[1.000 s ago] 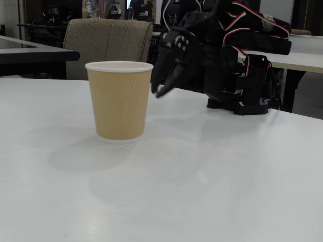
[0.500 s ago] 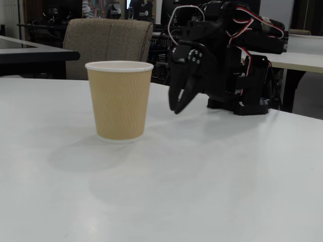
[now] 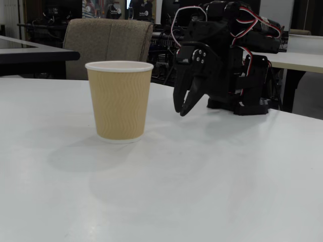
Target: Grasp a red cube and put it in the cup.
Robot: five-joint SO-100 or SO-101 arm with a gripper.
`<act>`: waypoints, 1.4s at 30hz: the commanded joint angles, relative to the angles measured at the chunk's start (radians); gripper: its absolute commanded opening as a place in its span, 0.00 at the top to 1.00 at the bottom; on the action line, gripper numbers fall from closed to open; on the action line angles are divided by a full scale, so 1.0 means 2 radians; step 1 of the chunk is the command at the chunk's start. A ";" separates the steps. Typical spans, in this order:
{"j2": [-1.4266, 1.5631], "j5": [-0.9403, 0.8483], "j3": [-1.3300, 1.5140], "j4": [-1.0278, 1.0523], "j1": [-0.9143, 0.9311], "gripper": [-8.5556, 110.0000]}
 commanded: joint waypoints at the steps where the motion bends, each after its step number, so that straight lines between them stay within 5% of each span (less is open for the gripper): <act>1: 0.005 0.012 0.011 -0.019 -0.015 0.93; 42: 0.005 0.012 0.031 -0.091 -0.077 0.93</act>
